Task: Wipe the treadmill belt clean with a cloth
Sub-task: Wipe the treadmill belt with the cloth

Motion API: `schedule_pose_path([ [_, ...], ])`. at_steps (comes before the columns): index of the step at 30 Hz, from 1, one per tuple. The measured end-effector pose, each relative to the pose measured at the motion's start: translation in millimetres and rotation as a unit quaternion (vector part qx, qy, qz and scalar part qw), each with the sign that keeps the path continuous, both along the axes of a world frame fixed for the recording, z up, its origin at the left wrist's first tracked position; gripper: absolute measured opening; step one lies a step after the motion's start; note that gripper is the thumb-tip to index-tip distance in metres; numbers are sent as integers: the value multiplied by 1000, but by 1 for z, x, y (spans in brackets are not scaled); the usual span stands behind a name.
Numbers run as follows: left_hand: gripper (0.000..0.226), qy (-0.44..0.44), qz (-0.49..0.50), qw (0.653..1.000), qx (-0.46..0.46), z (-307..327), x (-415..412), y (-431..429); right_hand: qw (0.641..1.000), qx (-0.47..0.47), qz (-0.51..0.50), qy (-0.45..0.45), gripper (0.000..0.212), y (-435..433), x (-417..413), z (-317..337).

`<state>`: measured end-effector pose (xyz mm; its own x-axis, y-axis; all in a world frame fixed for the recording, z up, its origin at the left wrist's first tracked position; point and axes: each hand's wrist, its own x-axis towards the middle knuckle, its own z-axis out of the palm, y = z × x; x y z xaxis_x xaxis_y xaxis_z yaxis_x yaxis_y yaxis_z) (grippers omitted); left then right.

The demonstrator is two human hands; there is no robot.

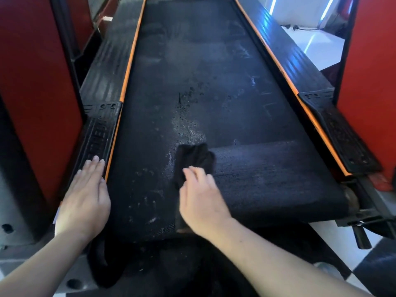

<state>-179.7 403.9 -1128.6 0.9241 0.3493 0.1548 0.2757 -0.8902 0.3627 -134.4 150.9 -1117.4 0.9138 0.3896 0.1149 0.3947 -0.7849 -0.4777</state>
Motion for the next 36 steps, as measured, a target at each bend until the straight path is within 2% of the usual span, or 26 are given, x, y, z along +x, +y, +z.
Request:
schedule_pose_path([
  [3,50,-9,19,1000,-21,3,-3,-2,996,6,75,54,51,36,-10,10],
  [7,50,-1,30,999,-27,5,-2,-4,987,14,125,97,65,78,-18,15],
  [13,51,9,31,999,-13,10,-4,-7,964,126,157,175,69,108,-11,5],
  [18,51,-1,39,999,-20,11,-4,-10,969,122,169,136,64,108,-9,-2],
  [22,50,1,46,999,-28,12,-4,-12,977,64,182,92,75,104,-7,-2],
  [26,50,1,50,999,-22,11,-4,-11,983,60,159,74,81,95,-7,-5],
  [33,51,14,42,999,-13,5,-3,-5,988,28,150,19,76,46,8,-11],
  [36,50,9,46,999,-22,10,-4,-9,993,30,111,0,72,11,20,-15],
])
